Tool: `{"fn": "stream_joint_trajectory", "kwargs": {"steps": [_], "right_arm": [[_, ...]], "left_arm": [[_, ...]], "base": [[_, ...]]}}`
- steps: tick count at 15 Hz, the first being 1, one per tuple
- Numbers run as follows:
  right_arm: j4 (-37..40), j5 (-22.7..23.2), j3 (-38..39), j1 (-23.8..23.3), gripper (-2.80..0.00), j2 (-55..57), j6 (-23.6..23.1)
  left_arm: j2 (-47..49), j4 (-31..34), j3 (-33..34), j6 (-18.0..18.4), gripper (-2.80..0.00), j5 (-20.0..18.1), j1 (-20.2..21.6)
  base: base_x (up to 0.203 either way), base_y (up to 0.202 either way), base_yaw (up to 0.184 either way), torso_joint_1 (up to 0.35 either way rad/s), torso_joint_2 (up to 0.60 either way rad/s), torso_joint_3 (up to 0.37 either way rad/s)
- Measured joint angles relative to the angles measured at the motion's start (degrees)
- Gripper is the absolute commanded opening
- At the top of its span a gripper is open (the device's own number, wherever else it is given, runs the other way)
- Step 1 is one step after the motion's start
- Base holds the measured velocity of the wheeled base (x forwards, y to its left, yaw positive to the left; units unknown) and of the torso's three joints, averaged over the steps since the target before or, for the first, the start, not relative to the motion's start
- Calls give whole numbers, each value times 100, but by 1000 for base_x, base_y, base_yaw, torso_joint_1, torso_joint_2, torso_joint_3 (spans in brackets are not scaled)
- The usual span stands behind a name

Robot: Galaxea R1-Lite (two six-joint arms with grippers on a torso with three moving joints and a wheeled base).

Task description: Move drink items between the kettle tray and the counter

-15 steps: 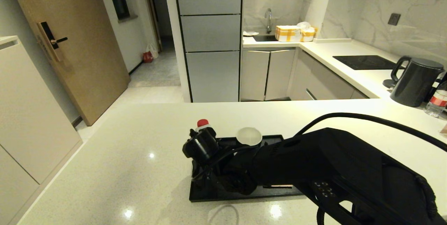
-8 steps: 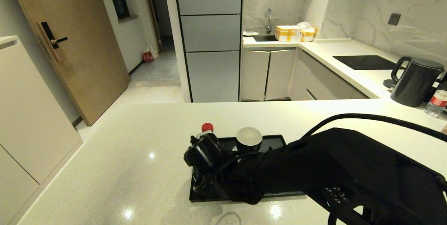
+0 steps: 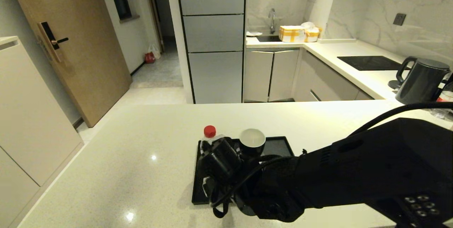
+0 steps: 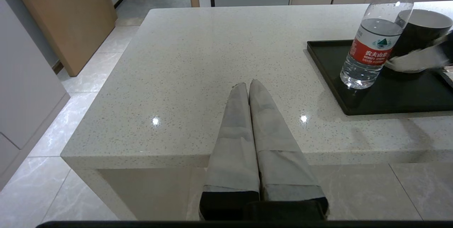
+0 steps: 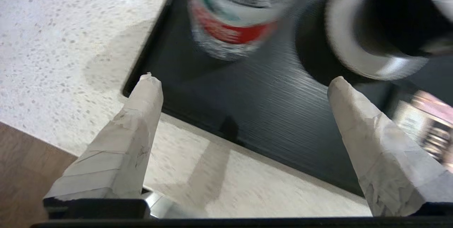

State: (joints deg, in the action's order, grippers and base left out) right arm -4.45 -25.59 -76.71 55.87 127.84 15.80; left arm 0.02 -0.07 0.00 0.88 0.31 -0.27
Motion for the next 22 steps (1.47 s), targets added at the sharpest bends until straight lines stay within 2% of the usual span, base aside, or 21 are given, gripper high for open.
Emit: {"fn": "stream_joint_trajectory", "kwargs": {"steps": [2, 3, 6, 9, 12, 15, 17, 19, 21, 22], "right_arm": [[5, 1, 379, 16, 0, -499, 1], [12, -10, 576, 8, -280, -823, -1], [88, -51, 1258, -329, -280, -2033, -45], [670, -137, 1664, -1365, -280, -3377, -24], [1912, -577, 1697, -2381, -280, -4789, 297], [3743, -746, 1173, -3338, -280, -6220, 868], [5168, -514, 391, -4126, -280, -6989, 1196], [6402, -147, -247, -4631, -280, -7577, 1360], [7140, -37, -627, -4963, -280, -8103, 1366], [7394, -10, -823, -5279, -280, -8327, 1326]], "left_arm": [[0, 0, 0, 0, -280, 2, 0], [0, 2, 0, 0, -280, 1, 0], [0, 0, 0, 0, -280, 2, 0], [0, 0, 0, 2, -280, 0, 0], [0, 0, 0, 0, -280, 2, 2], [0, 0, 0, -2, -280, 0, 2], [0, -2, 0, 0, -280, 0, 0], [0, 0, 0, -1, -280, 1, 0], [0, 0, 0, -1, -280, 2, 0], [0, 0, 0, 0, -280, 0, 0]], "base": [[0, 0, 0, 0, 0, 0], [0, 0, 0, 0, 0, 0], [0, 0, 0, 0, 0, 0], [0, 0, 0, 0, 0, 0], [0, 0, 0, 0, 0, 0], [0, 0, 0, 0, 0, 0], [0, 0, 0, 0, 0, 0], [0, 0, 0, 0, 0, 0], [0, 0, 0, 0, 0, 0], [0, 0, 0, 0, 0, 0]]}}
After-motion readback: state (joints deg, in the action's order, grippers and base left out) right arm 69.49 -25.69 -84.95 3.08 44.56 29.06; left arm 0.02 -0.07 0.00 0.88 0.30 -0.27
